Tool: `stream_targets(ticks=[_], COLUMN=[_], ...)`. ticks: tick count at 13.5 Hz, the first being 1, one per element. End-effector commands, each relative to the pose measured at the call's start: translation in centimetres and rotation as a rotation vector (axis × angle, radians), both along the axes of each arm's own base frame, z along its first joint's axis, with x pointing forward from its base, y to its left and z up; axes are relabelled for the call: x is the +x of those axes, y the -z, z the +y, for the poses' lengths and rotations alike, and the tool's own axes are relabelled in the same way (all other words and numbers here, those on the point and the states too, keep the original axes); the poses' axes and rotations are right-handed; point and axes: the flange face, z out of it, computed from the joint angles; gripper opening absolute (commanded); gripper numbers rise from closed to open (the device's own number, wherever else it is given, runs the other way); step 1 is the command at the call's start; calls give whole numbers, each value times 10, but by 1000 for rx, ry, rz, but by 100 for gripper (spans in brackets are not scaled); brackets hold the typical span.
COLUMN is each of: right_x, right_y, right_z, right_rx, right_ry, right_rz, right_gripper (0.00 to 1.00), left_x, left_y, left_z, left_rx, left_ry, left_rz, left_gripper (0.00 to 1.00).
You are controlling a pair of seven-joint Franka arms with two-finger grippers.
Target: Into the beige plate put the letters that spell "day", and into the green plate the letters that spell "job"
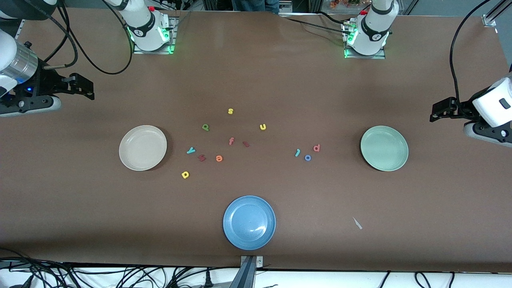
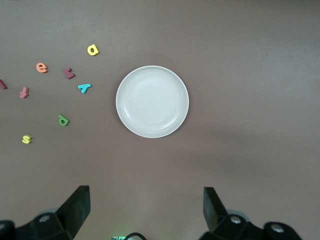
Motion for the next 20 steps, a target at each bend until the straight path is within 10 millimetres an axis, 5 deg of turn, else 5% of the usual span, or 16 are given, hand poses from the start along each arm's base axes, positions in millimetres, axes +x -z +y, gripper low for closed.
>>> stream_targets(ticks=[1, 20], right_x=[-8, -1], right_y=[-2, 3], right_z=[2, -10], right_rx=[-34, -38], right_ry=[-25, -6], right_rz=[20, 25], right_gripper=[100, 100], left_x=[0, 0], left_y=[-6, -6], left_z=[0, 0], left_rx=[20, 22], left_ry=[18, 18], left_rz=[-1, -1], left_gripper=[100, 100])
